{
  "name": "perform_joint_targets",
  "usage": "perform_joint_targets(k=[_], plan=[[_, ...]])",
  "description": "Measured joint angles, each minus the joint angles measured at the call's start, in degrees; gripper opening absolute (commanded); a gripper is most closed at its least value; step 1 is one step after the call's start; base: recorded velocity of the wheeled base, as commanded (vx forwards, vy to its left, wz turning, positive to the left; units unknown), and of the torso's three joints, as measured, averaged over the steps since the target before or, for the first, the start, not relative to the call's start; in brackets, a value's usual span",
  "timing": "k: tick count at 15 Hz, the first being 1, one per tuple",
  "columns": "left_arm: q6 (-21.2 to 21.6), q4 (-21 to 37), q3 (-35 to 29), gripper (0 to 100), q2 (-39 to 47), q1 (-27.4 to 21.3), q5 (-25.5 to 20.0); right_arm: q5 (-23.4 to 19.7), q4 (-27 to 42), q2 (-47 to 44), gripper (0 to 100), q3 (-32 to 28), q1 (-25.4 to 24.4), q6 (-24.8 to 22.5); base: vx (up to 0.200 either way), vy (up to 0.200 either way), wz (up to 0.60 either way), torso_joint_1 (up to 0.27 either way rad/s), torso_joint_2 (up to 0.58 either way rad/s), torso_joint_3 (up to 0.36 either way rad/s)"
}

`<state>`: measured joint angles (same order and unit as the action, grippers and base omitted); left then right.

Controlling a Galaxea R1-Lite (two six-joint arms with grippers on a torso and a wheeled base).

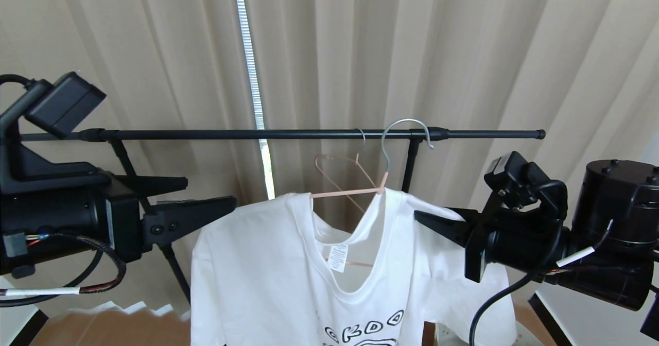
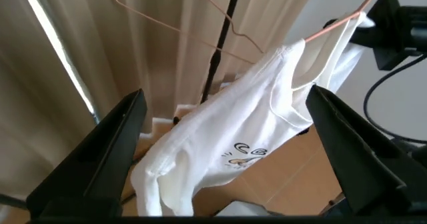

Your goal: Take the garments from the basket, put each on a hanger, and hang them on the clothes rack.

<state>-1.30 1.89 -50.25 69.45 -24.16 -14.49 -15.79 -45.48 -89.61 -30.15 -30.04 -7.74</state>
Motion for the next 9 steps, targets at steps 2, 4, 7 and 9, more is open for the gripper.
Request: perform_joint_targets(k=[2, 4, 7, 9], plan=[[3.4, 5.6, -5.1, 100, 2.4, -1.8, 0.7, 0.0, 0.0, 0.0, 0, 0.2, -0.1, -0.6, 0.0, 0.0, 0.0, 0.0, 0.0, 0.0], [7.9, 12.2, -11.0, 100, 5.2, -3.3, 0.5, -0.6, 0.0, 0.0, 0, 0.7, -0.1, -2.0, 0.0, 0.0, 0.0, 0.0, 0.0, 0.0], [15.0, 16.1, -15.9, 100, 9.0, -5.3, -7.5, -2.0, 0.0, 0.0, 0, 1.2, -0.2, -2.5, 0.0, 0.0, 0.0, 0.0, 0.0, 0.0], [17.8, 16.2, -16.9, 100, 11.2, -5.5, -12.5, -2.3, 0.0, 0.0, 0, 1.2, -0.1, -2.5, 0.0, 0.0, 0.0, 0.0, 0.0, 0.0]])
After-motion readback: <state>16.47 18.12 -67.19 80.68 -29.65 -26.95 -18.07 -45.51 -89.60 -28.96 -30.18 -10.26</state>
